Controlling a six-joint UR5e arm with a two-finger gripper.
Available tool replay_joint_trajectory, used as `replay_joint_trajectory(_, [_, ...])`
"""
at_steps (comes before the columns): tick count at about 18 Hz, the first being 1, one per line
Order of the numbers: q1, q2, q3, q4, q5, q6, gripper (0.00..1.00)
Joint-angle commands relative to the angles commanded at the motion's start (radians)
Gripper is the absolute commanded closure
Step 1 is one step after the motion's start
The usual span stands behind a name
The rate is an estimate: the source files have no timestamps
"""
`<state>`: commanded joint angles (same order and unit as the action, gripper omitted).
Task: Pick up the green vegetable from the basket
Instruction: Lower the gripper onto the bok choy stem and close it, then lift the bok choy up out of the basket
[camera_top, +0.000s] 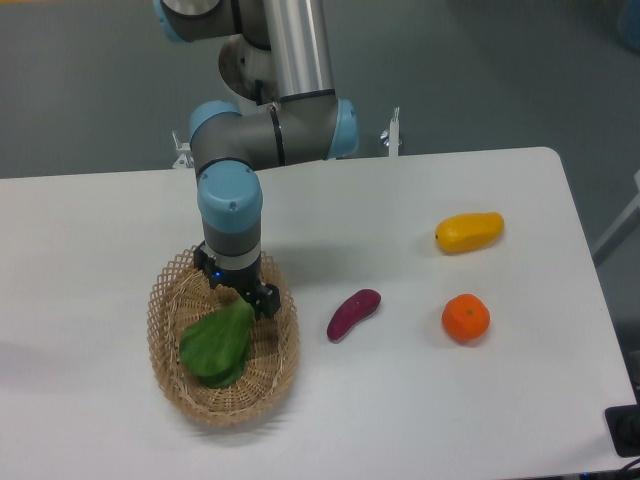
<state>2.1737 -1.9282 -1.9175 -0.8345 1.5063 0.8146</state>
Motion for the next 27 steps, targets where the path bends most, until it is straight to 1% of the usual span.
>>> replay_joint_trajectory(1, [0.0,-0.002,0.002,0.0,0.014,0.002,0.02])
replay_joint_trajectory(3, [0.0,0.0,0.003,0.006,0.028,0.006,0.32])
replay_joint_trajectory(4, [0.0,0.0,0.005,0.006,0.029,0.009,0.42])
replay_joint_trajectory(6, [0.0,0.0,0.009,0.006,0.029,0.009,0.52])
replay_joint_trajectory(11, [0.002,0.008,0.023,0.008,0.028,0.008,0.7])
replay_joint_trajectory(13, [0.002,0.008,0.023,0.012,0.029,0.012,0.72])
replay_joint_trajectory(17, [0.005,0.017,0.038,0.011,0.026,0.015,0.72])
replay_joint_trajectory(20, [0.017,0.046,0.061,0.005,0.02,0.018,0.72])
replay_joint_trajectory(22, [0.043,0.069,0.101,-0.011,0.019,0.018,0.72])
replay_joint_trajectory(24, [0.067,0.074,0.132,-0.014,0.015,0.021,0.72])
replay_joint_trajectory(25, [0.089,0.078,0.144,-0.021,0.006,0.044,0.72])
replay_joint_trajectory(27, [0.136,0.115,0.172,-0.064,-0.024,0.102,0.72])
